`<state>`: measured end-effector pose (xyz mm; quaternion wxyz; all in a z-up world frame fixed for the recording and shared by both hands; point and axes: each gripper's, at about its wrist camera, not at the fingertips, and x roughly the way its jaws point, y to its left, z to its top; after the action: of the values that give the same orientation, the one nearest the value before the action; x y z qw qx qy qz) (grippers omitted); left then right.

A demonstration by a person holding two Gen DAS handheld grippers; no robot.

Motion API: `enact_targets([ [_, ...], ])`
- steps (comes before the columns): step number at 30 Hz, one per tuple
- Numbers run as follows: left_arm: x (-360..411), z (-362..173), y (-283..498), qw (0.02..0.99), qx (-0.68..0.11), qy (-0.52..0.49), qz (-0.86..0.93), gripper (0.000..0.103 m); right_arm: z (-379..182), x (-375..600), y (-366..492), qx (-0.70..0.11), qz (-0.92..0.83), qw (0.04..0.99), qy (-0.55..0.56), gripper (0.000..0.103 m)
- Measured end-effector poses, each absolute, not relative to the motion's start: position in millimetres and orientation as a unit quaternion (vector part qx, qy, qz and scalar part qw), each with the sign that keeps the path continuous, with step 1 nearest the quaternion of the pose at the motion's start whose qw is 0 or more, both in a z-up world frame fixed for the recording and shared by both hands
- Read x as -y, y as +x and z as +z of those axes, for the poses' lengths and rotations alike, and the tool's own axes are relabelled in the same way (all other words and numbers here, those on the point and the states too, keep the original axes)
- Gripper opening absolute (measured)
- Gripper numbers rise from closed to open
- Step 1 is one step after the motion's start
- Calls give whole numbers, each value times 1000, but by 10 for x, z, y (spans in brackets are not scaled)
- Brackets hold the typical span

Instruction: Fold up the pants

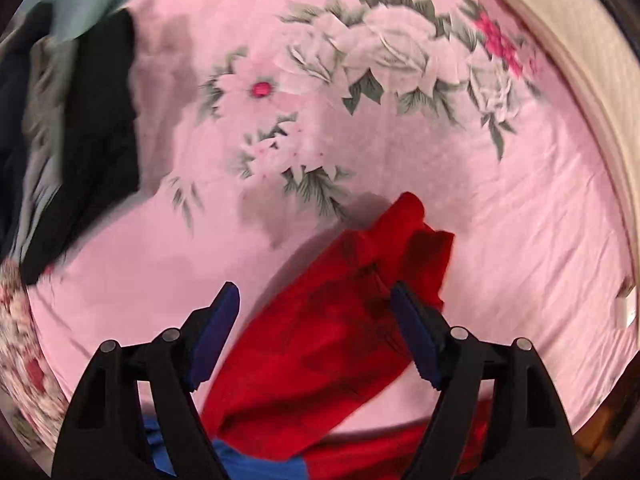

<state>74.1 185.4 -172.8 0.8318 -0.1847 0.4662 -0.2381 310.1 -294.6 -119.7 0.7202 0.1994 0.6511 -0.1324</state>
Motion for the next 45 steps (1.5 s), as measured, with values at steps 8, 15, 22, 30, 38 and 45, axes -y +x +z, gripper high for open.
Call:
enact_targets([
  [8, -1876, -1738, 744, 831, -466, -185, -239, 27, -1178, 2821, 2780, -621, -135, 755, 163, 3],
  [15, -1870, -1728, 741, 833, -467, -179, -239, 27, -424, 3167, 1681, -544, -95, 811, 192, 4],
  [22, -1902, -1709, 787, 819, -487, -178, -246, 27, -860, 3712, 371, -515, -99, 813, 251, 4],
  [30, -1791, -1425, 724, 834, -499, -118, -206, 52, -1455, 3742, 23, -513, -100, 819, 238, 21],
  [38, -1480, -1383, 783, 833, -496, -133, -207, 56, -736, 3308, -100, -449, -122, 880, 101, 42],
  [45, -1471, -1550, 822, 824, -513, -142, -193, 54, -840, 1815, 315, -506, 192, 837, 77, 34],
])
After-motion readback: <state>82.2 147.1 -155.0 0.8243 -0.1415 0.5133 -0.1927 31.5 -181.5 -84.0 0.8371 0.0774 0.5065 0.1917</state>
